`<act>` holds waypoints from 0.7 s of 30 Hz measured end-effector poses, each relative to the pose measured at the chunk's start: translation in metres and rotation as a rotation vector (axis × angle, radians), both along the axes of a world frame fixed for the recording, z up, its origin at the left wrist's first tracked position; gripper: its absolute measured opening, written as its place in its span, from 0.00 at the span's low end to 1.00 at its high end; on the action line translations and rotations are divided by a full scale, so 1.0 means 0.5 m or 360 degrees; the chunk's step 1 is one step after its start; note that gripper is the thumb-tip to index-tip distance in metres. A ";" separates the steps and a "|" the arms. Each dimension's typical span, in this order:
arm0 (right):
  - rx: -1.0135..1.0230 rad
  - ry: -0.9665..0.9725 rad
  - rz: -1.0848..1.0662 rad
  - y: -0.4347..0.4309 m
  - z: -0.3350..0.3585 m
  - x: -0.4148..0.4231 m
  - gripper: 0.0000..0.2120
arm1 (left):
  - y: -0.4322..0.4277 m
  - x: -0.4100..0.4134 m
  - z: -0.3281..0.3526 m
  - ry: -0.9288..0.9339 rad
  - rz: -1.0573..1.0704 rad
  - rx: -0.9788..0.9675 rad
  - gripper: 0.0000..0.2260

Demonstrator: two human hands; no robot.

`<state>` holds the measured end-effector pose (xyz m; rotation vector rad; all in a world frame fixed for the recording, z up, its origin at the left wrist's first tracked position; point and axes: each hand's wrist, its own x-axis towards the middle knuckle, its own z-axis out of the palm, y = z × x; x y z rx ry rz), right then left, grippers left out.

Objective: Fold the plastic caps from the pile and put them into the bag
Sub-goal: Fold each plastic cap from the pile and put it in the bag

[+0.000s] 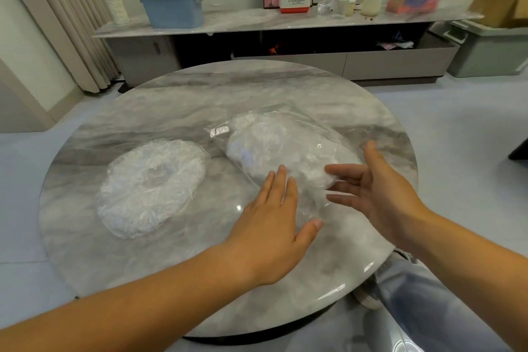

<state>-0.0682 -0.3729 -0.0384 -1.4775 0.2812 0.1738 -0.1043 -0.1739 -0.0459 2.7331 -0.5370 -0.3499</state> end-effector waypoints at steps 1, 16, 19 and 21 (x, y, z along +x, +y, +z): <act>0.0051 0.0014 0.0077 0.007 0.000 0.000 0.37 | 0.004 -0.001 0.000 0.0015 -0.0006 -0.0064 0.37; 0.0584 0.0375 0.0434 0.126 -0.040 0.067 0.50 | 0.071 -0.015 -0.030 0.0161 -0.0245 -0.0444 0.37; 0.0767 0.0399 0.0286 0.148 -0.043 0.085 0.52 | 0.083 -0.013 -0.034 0.0188 -0.0260 -0.0452 0.37; 0.0842 0.0404 0.0206 0.159 -0.041 0.098 0.53 | 0.089 -0.011 -0.034 0.0216 -0.0267 -0.0438 0.37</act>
